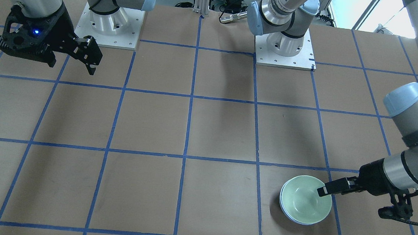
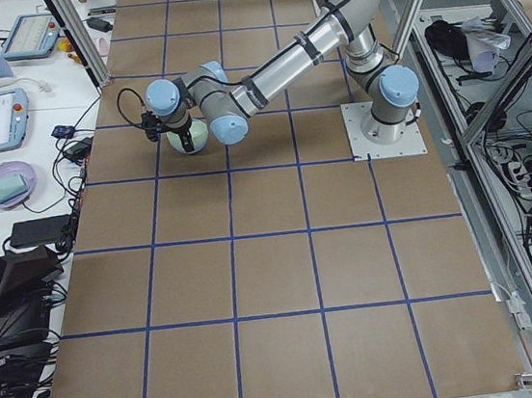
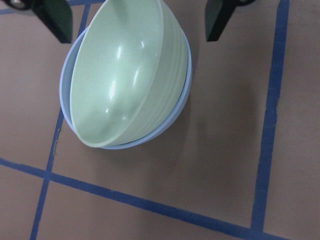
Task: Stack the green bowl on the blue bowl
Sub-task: 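Open the left gripper and release the green bowl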
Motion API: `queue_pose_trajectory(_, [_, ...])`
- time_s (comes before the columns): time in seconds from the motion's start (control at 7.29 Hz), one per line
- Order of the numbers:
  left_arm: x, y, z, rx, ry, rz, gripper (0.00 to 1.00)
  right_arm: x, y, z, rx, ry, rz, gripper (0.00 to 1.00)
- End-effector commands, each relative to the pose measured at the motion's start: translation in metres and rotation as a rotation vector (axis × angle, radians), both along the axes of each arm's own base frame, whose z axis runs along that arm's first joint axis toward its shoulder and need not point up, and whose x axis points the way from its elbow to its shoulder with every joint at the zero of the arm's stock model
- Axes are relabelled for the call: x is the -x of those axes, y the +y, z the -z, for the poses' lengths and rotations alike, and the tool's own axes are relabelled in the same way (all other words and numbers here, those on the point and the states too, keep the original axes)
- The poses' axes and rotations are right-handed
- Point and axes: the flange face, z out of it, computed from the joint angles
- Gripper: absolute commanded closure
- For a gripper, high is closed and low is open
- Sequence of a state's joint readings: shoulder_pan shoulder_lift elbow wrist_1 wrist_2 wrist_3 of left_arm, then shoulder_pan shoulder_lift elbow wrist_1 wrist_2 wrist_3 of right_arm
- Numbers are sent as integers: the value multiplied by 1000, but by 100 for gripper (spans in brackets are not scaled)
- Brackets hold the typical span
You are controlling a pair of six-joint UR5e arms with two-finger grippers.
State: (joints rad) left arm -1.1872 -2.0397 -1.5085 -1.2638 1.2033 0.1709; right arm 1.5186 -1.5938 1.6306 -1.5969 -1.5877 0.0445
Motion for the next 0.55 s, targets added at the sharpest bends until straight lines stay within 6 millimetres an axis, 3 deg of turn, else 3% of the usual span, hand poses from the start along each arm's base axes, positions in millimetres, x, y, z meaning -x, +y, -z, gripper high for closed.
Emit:
queue_pose_trajectory(0.0, [9,12,-44,8,-41,-40,0,0,0,0,0,0,0,0])
queue_pose_trajectory(0.14, [15,19,-62,6,-94,-26,0,0,0,0,0,0,0,0])
queue_pose_trajectory(0.41, [77,36,-107,29,-303,88,0,0,0,0,0,0,0,0])
